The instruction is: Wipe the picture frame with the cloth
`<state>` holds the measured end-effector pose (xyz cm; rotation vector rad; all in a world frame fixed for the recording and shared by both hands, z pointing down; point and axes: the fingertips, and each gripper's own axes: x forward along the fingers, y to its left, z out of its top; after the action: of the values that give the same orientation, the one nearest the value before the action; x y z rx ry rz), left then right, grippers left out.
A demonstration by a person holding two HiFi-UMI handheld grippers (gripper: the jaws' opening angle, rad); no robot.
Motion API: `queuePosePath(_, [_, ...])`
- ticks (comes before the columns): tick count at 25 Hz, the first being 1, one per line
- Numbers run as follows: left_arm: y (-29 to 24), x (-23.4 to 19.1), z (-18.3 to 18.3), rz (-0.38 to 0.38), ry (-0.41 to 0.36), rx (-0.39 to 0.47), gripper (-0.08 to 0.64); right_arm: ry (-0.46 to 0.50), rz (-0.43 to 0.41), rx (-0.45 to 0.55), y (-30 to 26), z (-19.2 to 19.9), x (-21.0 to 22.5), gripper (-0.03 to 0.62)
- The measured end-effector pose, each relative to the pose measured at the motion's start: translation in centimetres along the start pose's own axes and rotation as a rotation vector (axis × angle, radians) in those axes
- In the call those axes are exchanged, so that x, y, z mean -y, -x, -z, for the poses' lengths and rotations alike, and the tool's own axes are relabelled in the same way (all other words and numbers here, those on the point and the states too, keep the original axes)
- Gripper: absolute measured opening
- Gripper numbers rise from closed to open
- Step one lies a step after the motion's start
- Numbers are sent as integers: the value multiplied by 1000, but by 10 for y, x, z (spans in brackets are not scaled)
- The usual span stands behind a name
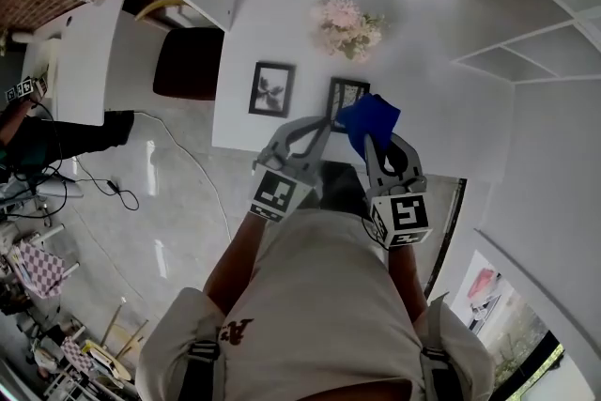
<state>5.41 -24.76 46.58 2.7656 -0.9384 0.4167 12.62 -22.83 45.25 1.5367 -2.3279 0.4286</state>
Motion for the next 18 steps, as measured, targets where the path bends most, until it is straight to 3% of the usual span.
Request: queuePosePath(18, [-38,-11,78,-29,-17,-163,2,-37,-81,-109,-27,51,26,28])
